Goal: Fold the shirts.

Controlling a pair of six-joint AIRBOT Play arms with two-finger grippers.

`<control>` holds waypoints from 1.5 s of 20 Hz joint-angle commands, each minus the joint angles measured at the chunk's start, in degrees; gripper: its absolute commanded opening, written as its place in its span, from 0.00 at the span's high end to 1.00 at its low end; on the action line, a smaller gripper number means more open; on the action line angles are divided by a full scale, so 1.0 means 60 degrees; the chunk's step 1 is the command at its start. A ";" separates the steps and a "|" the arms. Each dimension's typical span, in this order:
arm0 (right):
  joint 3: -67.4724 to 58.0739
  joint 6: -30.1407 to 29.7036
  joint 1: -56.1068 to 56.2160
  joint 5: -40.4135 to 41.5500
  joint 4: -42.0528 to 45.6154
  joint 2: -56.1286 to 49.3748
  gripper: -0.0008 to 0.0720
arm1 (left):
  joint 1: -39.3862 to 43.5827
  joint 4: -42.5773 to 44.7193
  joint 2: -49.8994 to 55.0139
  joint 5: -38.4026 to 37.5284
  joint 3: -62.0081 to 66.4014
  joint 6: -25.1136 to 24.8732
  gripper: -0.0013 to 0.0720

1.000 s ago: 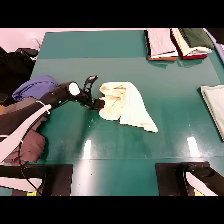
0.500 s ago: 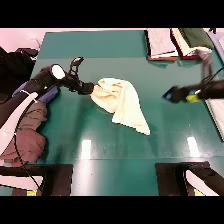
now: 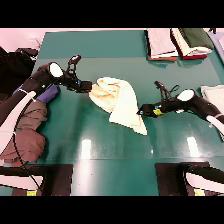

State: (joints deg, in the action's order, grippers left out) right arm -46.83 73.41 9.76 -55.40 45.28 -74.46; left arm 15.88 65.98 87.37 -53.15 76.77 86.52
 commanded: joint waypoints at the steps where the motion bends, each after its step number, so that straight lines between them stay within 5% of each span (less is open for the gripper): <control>1: -0.0739 -0.0288 0.0452 0.0240 -0.0284 -0.0834 0.49 | -0.0007 0.0007 -0.0007 -0.0007 0.0011 0.0004 0.94; 2: -0.0911 -0.0357 0.0463 0.0270 -0.0284 -0.0867 0.62 | -0.0007 0.0007 -0.0007 -0.0007 0.0011 0.0004 0.94; 3: -0.1053 -0.0470 0.0459 0.0270 -0.0284 -0.0863 0.86 | -0.0007 0.0011 -0.0011 -0.0011 0.0011 0.0000 0.94; 4: -0.1188 -0.0506 0.0397 0.0240 -0.0266 -0.0860 0.96 | -0.0007 0.0058 -0.0015 -0.0007 0.0015 0.0004 0.94; 16: -0.5453 -0.0481 -0.2433 -0.2127 0.2732 0.3668 0.97 | -0.2178 0.1137 -0.4087 -0.0313 0.1996 -0.0506 0.94; 23: -0.7439 -0.0459 -0.4426 -0.2481 0.2725 0.5730 0.97 | -0.2175 0.1242 -0.7235 -0.0226 0.3625 -0.1086 0.94; 30: -0.7730 -0.0455 -0.5923 -0.3136 0.2619 0.6040 0.97 | -0.2175 0.0648 -0.7945 0.0226 0.4149 -0.1107 0.94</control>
State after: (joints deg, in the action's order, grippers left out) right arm -92.53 70.57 -23.46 -73.14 60.66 -38.96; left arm 2.87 71.70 41.06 -53.54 100.66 80.23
